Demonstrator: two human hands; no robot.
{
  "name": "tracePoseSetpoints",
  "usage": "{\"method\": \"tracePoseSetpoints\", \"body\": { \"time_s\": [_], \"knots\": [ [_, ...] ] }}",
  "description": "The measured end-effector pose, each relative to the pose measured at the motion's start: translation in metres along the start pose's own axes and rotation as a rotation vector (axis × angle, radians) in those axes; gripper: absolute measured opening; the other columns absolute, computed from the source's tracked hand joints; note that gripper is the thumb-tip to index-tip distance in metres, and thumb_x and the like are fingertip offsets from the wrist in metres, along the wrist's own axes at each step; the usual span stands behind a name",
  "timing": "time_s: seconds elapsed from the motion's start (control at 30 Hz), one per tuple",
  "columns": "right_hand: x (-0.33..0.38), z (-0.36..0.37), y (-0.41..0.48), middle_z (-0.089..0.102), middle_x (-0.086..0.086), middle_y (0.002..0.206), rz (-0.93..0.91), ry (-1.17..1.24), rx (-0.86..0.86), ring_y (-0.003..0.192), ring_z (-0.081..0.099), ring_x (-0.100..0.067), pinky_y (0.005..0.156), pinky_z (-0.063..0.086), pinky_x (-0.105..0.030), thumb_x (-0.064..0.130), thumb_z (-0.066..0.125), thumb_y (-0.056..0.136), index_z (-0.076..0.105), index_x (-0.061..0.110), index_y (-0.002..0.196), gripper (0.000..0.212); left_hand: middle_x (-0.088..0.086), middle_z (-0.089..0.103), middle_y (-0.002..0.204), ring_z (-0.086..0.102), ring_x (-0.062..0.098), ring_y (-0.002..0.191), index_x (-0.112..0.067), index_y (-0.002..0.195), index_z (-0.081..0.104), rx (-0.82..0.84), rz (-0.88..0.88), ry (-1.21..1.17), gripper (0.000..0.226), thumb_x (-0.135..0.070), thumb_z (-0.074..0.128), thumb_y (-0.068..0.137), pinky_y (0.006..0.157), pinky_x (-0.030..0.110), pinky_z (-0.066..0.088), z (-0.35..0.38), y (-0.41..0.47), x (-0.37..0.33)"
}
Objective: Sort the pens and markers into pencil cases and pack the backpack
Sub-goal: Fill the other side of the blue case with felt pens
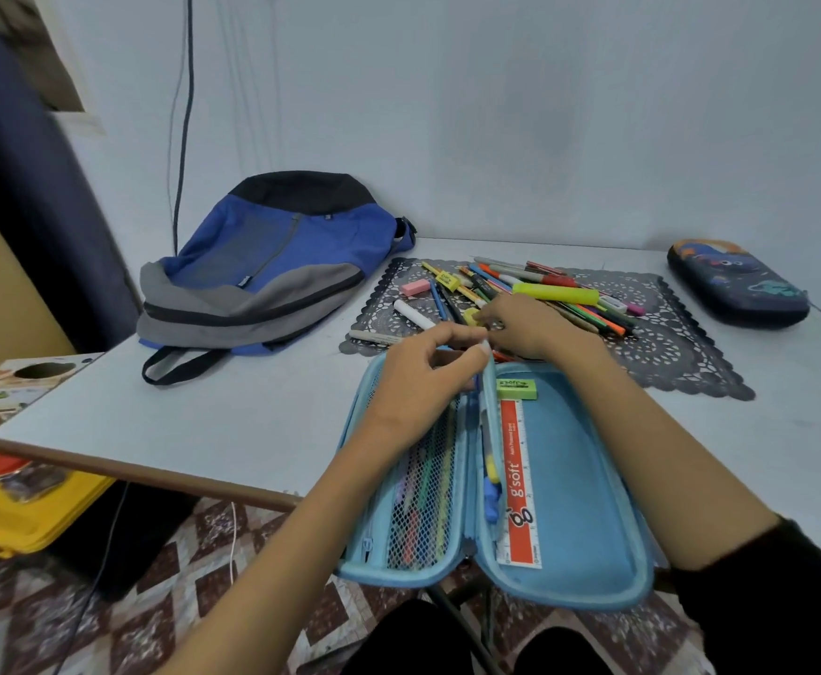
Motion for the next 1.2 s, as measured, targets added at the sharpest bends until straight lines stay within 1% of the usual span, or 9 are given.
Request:
{"method": "tracePoseSetpoints", "body": {
  "time_s": [0.1, 0.23, 0.37, 0.5, 0.6, 0.77, 0.93, 1.1, 1.2],
  "knots": [
    [-0.006, -0.015, -0.005, 0.068, -0.006, 0.105, 0.024, 0.006, -0.14, 0.094, 0.06, -0.021, 0.072, 0.046, -0.031, 0.018, 0.065, 0.087, 0.069, 0.015, 0.102, 0.016, 0.007, 0.074, 0.098, 0.07, 0.025, 0.091, -0.018, 0.103, 0.072, 0.002, 0.001, -0.001, 0.022, -0.025, 0.065, 0.084, 0.08, 0.036, 0.06, -0.001, 0.001, 0.0],
    [-0.007, -0.022, -0.021, 0.062, 0.002, 0.078, 0.002, 0.078, -0.168, 0.077, 0.058, -0.017, 0.054, 0.034, -0.022, 0.016, 0.07, 0.082, 0.069, 0.014, 0.082, 0.002, 0.009, 0.073, 0.101, 0.069, 0.026, 0.094, -0.013, 0.106, 0.071, 0.01, 0.002, -0.006, 0.016, -0.015, 0.066, 0.091, 0.079, 0.032, 0.06, 0.0, 0.0, 0.0],
    [-0.009, -0.049, -0.049, 0.06, 0.01, 0.067, 0.027, 0.307, -0.201, 0.063, 0.054, -0.006, 0.055, 0.036, -0.02, 0.013, 0.074, 0.077, 0.069, 0.014, 0.074, 0.005, 0.007, 0.074, 0.099, 0.071, 0.023, 0.092, -0.017, 0.105, 0.072, 0.01, 0.0, 0.002, 0.03, -0.031, 0.063, 0.079, 0.081, 0.035, 0.06, 0.002, -0.001, -0.001],
    [0.004, -0.074, -0.09, 0.065, 0.014, 0.067, 0.012, 0.343, -0.127, 0.062, 0.056, -0.001, 0.056, 0.043, -0.017, 0.008, 0.077, 0.073, 0.073, 0.013, 0.079, 0.009, 0.004, 0.075, 0.099, 0.071, 0.021, 0.091, -0.017, 0.106, 0.072, 0.009, -0.002, 0.013, 0.033, -0.033, 0.063, 0.079, 0.082, 0.038, 0.06, 0.0, 0.0, 0.001],
    [0.005, -0.067, -0.114, 0.056, 0.016, 0.049, 0.042, 0.271, 0.044, 0.046, 0.052, 0.004, 0.041, 0.034, -0.01, 0.001, 0.075, 0.073, 0.073, 0.014, 0.08, 0.015, 0.004, 0.074, 0.099, 0.071, 0.021, 0.091, -0.017, 0.107, 0.072, 0.012, 0.0, 0.014, 0.034, -0.033, 0.063, 0.079, 0.081, 0.036, 0.06, 0.001, 0.0, 0.001],
    [0.007, -0.056, -0.121, 0.043, 0.025, 0.066, 0.044, 0.071, 0.109, 0.054, 0.043, 0.006, 0.043, 0.034, -0.007, 0.0, 0.073, 0.076, 0.074, 0.022, 0.085, 0.023, 0.004, 0.075, 0.098, 0.071, 0.022, 0.092, -0.02, 0.104, 0.072, 0.015, -0.004, -0.001, 0.03, -0.033, 0.063, 0.079, 0.079, 0.031, 0.06, 0.001, 0.0, 0.001],
    [0.002, -0.045, -0.118, 0.047, 0.014, 0.073, 0.057, 0.108, 0.091, 0.043, 0.05, 0.012, 0.043, 0.036, -0.008, -0.002, 0.069, 0.077, 0.073, 0.021, 0.082, 0.024, 0.006, 0.074, 0.1, 0.07, 0.023, 0.093, -0.017, 0.105, 0.072, 0.017, 0.003, -0.011, 0.024, -0.026, 0.065, 0.084, 0.077, 0.028, 0.06, 0.002, 0.0, -0.001],
    [-0.003, -0.036, -0.11, 0.067, -0.003, 0.103, 0.066, 0.076, 0.043, 0.07, 0.049, -0.007, 0.058, 0.04, -0.021, -0.001, 0.07, 0.075, 0.074, 0.023, 0.081, 0.026, 0.006, 0.074, 0.1, 0.07, 0.021, 0.092, -0.016, 0.107, 0.071, 0.013, 0.003, -0.006, 0.02, -0.022, 0.066, 0.089, 0.076, 0.025, 0.059, 0.001, 0.0, 0.0],
    [-0.003, -0.033, -0.11, 0.066, -0.003, 0.112, 0.047, 0.061, 0.052, 0.075, 0.049, -0.008, 0.056, 0.038, -0.018, 0.001, 0.071, 0.075, 0.07, 0.027, 0.077, 0.026, 0.007, 0.074, 0.102, 0.07, 0.023, 0.094, -0.014, 0.109, 0.071, 0.021, 0.005, 0.004, 0.018, -0.015, 0.064, 0.093, 0.077, 0.026, 0.059, 0.001, 0.0, 0.0]
  ]
}}
Point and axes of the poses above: each hand's wrist, its own y-axis towards the middle knuckle, its own z-axis out of the palm, x = y × z, the point moved 10 cm from there along y, towards the middle knuckle
